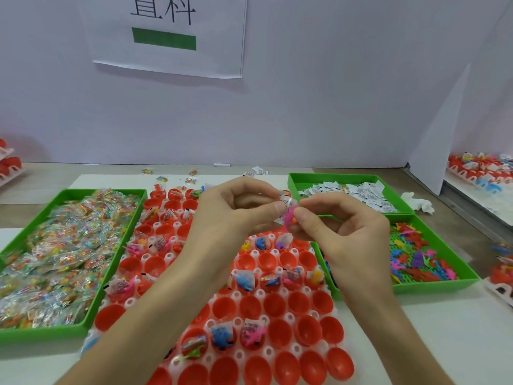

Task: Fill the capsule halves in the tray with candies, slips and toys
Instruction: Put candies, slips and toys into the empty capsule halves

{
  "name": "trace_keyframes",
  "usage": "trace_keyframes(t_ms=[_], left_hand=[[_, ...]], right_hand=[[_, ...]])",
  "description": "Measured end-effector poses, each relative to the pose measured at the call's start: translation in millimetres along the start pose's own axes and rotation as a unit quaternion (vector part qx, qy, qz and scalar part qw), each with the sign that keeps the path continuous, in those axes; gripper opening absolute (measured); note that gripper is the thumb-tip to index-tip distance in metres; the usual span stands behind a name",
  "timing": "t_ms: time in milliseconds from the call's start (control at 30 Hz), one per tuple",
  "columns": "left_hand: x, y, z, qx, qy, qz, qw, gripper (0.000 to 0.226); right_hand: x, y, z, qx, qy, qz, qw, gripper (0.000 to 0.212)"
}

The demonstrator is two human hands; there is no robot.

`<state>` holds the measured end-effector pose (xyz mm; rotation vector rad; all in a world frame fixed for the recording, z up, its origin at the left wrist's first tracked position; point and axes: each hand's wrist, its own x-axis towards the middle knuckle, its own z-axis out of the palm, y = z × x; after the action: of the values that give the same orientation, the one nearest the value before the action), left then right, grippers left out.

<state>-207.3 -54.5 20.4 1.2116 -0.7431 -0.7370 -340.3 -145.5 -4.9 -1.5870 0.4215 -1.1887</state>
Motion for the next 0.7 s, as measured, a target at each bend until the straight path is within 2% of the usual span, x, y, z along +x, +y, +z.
trace_keyframes(t_ms=[200, 300, 400, 533, 700], left_hand=[[-3.7, -1.1, 3.8, -0.059, 0.049, 0.001, 0.997, 0.014], [-6.6, -3.2, 7.7, -0.034, 0.085, 0.033, 0.995, 0.013], [-11.2, -3.3, 13.8, -0.028, 0.077, 0.038, 0.996, 0.015], [-10.9, 0.2, 12.7, -0.123, 0.029, -0.039, 0.991, 0.026], [-8.2, 1.4, 10.9, -0.195, -0.009, -0.105, 0.975, 0.018]], right_hand=[[-3.4, -3.0, 5.0, 0.028, 0.025, 0.026, 0.999, 0.01], [-7.1, -4.2, 8.3, 0.014, 0.047, -0.003, 0.999, 0.012], [-13.2, -3.7, 13.0, -0.026, 0.063, -0.043, 0.997, 0.012], [-17.5, -2.0, 16.3, -0.061, 0.096, -0.079, 0.99, 0.012], [-17.3, -0.7, 16.2, -0.071, 0.11, -0.106, 0.986, 0.012]])
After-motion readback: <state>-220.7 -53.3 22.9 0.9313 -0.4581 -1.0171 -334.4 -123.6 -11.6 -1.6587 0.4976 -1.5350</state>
